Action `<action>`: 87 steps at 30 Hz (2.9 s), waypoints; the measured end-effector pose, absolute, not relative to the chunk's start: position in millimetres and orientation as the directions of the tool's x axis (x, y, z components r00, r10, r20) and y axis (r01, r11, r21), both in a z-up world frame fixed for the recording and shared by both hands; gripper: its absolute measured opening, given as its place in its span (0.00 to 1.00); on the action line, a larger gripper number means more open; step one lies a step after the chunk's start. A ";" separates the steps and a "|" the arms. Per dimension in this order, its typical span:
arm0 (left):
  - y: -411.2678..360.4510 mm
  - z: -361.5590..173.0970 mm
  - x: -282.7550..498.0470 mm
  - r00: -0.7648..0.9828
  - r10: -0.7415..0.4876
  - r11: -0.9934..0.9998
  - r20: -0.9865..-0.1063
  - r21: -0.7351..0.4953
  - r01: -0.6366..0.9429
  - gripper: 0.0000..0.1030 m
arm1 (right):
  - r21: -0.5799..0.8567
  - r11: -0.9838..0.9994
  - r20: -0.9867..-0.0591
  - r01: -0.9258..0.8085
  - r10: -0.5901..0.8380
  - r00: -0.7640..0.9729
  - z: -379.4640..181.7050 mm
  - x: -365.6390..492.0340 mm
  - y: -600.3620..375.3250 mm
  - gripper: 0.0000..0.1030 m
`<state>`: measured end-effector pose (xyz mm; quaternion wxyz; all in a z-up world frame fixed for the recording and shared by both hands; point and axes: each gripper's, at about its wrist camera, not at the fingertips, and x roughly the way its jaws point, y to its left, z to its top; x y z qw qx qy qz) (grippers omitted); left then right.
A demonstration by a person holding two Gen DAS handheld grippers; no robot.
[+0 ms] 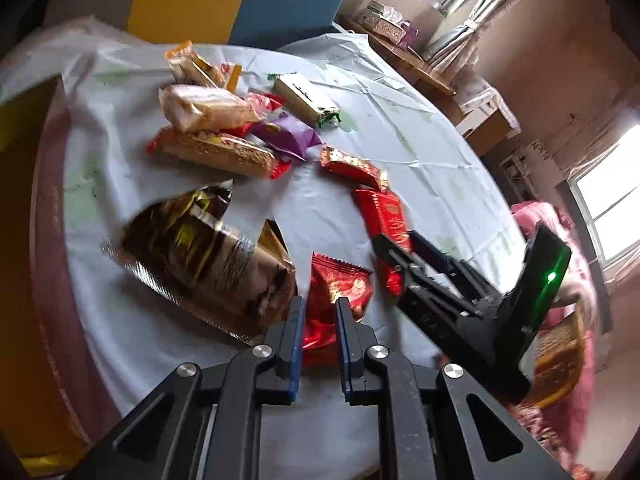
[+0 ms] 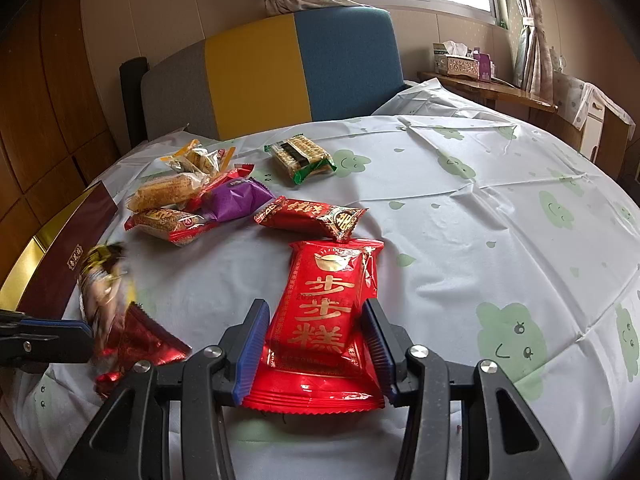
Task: Organize snacks
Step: 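Grasp the small red foil packet with the left gripper, then carry the red foil packet into the gold tray and open the left gripper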
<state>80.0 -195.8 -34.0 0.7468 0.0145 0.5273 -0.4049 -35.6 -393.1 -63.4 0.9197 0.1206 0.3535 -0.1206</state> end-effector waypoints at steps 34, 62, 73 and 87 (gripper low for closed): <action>-217.6 -29.4 60.1 0.090 -0.608 0.577 -0.789 -0.361 0.732 0.31 | 0.183 0.929 -0.667 0.320 -0.122 0.735 -65.9 -38.1 -400.1 0.48; -5.8 -0.9 186.1 0.464 -0.324 0.927 -0.824 -0.180 0.328 0.31 | 0.146 0.933 -0.677 0.327 -0.147 0.721 -65.6 -37.1 -396.4 0.48; 53.6 -37.0 257.1 0.459 -0.135 0.980 -0.878 -0.050 0.191 0.31 | 0.130 0.935 -0.681 0.330 -0.158 0.715 -65.0 -36.6 -394.2 0.48; 76.1 -39.4 273.6 0.498 -0.083 0.995 -0.863 -0.039 0.097 0.44 | 0.106 0.936 -0.686 0.335 -0.175 0.707 -63.7 -36.1 -391.4 0.47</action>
